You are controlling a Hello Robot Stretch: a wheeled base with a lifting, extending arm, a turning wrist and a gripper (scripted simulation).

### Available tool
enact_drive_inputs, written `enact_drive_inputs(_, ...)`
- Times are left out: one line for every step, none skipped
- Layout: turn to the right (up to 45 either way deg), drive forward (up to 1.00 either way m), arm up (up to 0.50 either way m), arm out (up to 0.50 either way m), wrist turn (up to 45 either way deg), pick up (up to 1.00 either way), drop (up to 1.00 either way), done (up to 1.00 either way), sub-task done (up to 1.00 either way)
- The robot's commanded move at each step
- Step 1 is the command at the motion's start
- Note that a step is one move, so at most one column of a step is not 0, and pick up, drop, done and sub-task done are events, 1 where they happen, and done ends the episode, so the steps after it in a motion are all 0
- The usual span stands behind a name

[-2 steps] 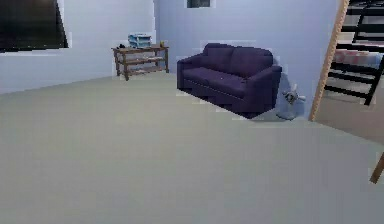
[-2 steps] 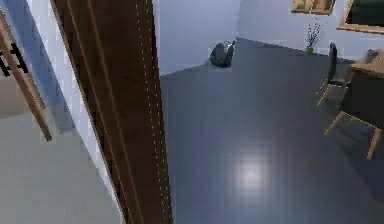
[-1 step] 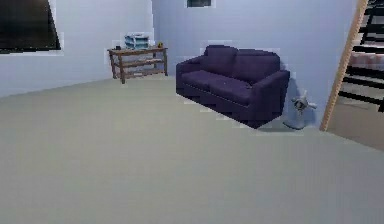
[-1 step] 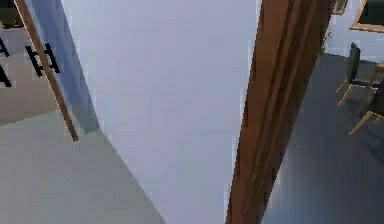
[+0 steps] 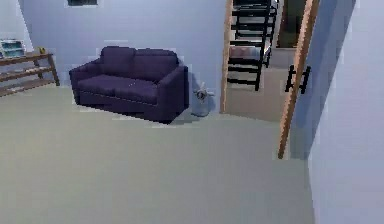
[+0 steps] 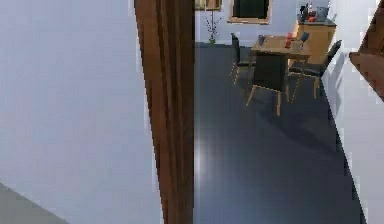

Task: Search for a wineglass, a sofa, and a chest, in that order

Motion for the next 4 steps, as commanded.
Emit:
enact_drive_inputs(0.0,1.00,0.00,0.00,0.0,0.00,0.00,0.00,0.00)
enact_drive_inputs(0.0,0.90,0.00,0.00,0.0,0.00,0.00,0.00,0.00)
enact_drive_inputs(-36.0,0.00,0.00,0.00,0.0,0.00,0.00,0.00,0.00)
enact_drive_inputs(0.0,0.00,0.00,0.00,0.0,0.00,0.00,0.00,1.00)
